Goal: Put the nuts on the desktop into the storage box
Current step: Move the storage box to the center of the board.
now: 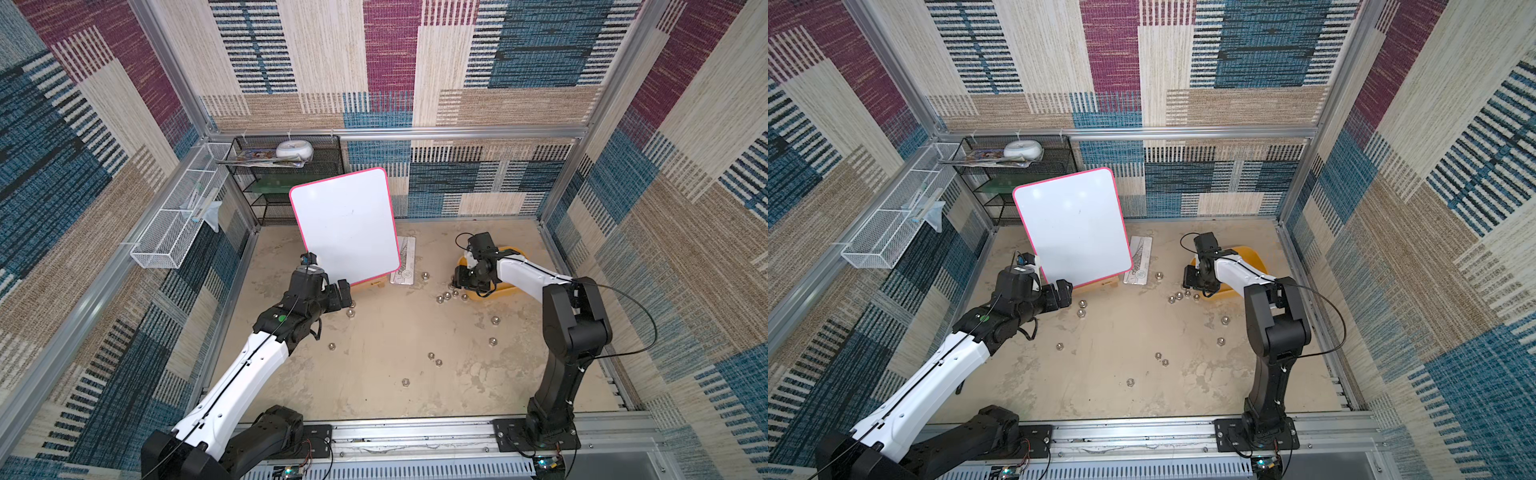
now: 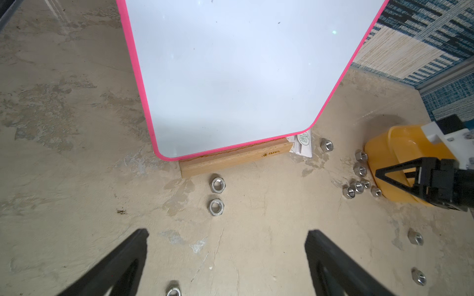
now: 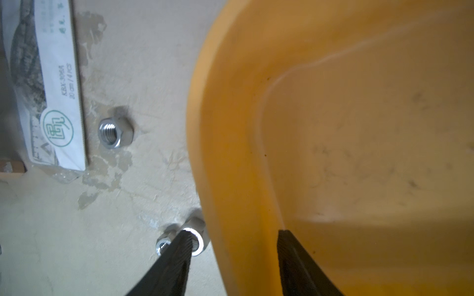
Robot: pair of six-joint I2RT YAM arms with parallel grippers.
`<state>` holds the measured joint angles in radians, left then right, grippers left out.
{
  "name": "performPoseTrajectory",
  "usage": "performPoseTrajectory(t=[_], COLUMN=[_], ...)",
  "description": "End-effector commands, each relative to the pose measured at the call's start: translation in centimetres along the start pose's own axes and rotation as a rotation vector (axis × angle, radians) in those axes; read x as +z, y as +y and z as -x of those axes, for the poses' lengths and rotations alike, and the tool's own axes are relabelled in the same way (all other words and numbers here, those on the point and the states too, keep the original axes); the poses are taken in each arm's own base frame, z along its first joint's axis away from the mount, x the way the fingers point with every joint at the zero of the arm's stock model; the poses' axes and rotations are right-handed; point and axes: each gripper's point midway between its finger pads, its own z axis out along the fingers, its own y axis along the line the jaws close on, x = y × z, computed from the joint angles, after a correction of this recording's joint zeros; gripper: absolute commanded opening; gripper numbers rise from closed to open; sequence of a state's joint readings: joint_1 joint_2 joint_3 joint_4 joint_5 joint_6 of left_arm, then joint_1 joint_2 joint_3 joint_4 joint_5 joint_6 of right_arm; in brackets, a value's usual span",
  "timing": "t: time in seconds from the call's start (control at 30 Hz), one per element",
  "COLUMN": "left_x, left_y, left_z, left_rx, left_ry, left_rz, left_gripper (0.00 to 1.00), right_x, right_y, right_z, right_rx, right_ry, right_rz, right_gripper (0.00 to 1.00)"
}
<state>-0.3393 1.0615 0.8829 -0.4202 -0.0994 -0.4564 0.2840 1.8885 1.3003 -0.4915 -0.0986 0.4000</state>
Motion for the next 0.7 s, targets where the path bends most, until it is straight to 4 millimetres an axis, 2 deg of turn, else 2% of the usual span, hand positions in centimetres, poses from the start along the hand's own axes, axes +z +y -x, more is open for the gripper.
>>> performPoseTrajectory(t=[0.0, 0.07, 0.2, 0.33, 0.67], left_x=[-0.1, -0.3, -0.8, -1.2, -1.9], left_y=[0.0, 0.0, 0.0, 0.2, 0.5], left_z=[-0.1, -0.1, -0.2, -0.4, -0.8], left_rx=[0.010, 0.014, 0.019, 0.022, 0.026], left_ry=[0.004, 0.002, -0.002, -0.009, -0.009], left_rz=[0.007, 0.008, 0.010, 0.015, 0.020], left_gripper=[1.00, 1.00, 1.00, 1.00, 1.00], right_x=[0.3, 0.5, 0.8, 1.4, 2.5], right_y=[0.9, 1.3, 3.5, 5.7, 9.3], right_z=[-0.1, -0.2, -0.6, -2.4, -7.3], right_rx=[0.022, 0.027, 0.025, 0.023, 0.002], right_ry=[-0.008, -0.001, 0.006, 0.031, 0.099], right_rz=[0.017, 0.033, 0.066, 0.078, 0.089], right_gripper=[0.60, 0.60, 0.59, 0.57, 0.57])
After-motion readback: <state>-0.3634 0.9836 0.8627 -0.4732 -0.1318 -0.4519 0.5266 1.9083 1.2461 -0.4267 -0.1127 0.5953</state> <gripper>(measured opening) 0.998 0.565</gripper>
